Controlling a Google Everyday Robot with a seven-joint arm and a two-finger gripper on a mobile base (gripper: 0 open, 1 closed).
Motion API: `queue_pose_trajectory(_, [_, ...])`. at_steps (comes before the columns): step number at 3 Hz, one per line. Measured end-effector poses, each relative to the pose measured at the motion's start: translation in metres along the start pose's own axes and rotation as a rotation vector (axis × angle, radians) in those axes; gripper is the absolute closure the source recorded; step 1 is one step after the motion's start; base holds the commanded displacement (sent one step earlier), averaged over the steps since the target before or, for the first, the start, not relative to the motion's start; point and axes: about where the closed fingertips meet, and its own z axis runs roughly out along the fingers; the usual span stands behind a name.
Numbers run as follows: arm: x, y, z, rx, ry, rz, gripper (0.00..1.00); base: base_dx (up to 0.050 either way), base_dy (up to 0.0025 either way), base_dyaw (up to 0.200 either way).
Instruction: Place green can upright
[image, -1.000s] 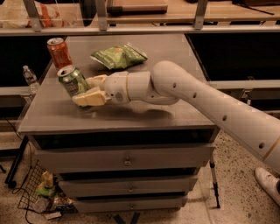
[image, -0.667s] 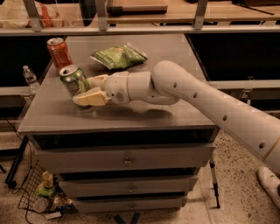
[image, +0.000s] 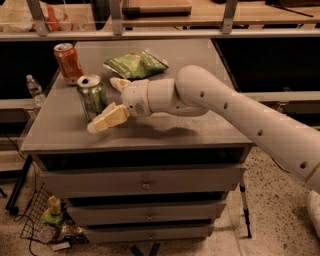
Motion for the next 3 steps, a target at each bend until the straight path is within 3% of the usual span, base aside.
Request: queue_pose_trajectory(3, [0.006,-0.001,-0.047,-0.069,0.242,-0.072,0.0,0.0,0.0,0.0])
